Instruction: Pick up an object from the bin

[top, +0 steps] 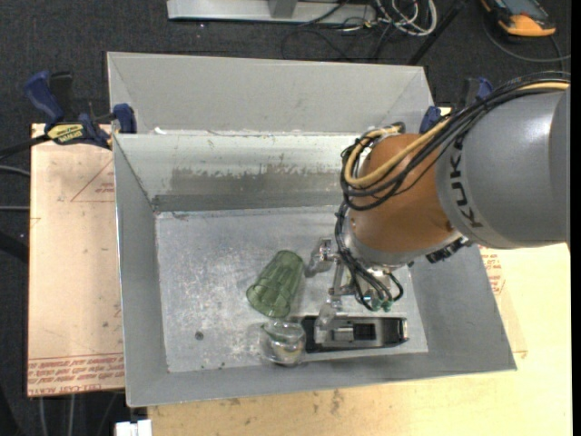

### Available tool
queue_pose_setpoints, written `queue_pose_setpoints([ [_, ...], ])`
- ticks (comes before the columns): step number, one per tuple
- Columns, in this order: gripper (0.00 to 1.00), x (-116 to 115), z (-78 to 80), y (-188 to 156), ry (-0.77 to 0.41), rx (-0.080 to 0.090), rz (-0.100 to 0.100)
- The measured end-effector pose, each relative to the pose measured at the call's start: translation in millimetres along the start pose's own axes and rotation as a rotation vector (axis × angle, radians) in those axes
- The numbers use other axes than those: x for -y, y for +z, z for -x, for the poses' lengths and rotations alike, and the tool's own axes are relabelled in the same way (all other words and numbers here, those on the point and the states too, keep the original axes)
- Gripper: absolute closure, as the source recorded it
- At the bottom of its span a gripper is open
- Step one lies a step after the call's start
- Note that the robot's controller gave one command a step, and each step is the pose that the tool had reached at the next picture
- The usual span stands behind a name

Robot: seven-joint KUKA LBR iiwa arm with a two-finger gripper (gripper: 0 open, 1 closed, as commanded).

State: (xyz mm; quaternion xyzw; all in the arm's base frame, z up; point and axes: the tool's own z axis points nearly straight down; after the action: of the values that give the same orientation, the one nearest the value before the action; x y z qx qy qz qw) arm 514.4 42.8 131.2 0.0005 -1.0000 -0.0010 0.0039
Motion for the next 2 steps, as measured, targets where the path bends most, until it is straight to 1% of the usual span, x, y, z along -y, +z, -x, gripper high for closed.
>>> queue_pose_setpoints([
  [1,0.0,1,2.4,-4,0.001,0.011,0.0],
  [2,1.0,-15,-26.6,31,-0.117,0.022,0.009],
])
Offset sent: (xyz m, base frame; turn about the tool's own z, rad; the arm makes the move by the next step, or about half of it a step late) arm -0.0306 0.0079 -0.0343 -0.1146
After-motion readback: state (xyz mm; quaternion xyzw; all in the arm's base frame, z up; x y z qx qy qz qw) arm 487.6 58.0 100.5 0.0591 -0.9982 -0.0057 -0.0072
